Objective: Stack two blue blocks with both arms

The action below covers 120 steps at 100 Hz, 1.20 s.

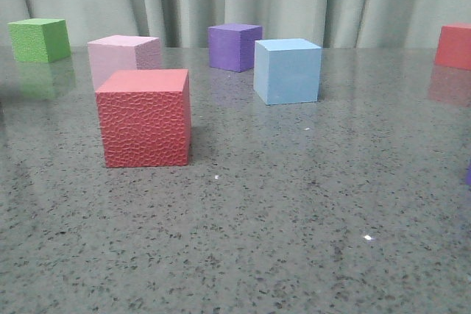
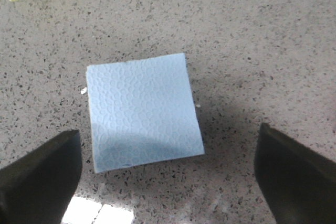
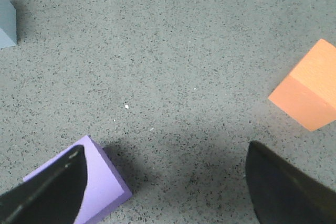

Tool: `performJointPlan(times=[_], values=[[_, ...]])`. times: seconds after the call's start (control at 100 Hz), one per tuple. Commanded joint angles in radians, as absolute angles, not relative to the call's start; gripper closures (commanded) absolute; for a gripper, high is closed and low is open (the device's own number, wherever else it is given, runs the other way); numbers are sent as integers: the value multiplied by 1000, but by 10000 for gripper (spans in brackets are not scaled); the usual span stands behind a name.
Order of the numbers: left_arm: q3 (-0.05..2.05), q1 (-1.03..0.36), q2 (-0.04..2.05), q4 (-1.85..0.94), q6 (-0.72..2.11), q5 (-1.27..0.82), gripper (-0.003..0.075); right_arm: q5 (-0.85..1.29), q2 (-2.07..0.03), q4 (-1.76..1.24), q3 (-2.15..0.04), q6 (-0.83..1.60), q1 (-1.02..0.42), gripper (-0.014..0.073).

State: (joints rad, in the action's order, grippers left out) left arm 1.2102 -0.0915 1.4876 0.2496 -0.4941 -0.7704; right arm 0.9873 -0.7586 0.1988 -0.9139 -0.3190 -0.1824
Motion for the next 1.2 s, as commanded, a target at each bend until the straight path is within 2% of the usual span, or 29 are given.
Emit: performJointPlan(times=[0.0, 1.19], values=[[1244, -77, 1464, 267, -513, -721, 99, 924, -754, 228, -938, -307, -178, -16], [1245, -44, 1572, 265, -513, -644, 99, 917, -754, 228, -938, -307, -178, -16]])
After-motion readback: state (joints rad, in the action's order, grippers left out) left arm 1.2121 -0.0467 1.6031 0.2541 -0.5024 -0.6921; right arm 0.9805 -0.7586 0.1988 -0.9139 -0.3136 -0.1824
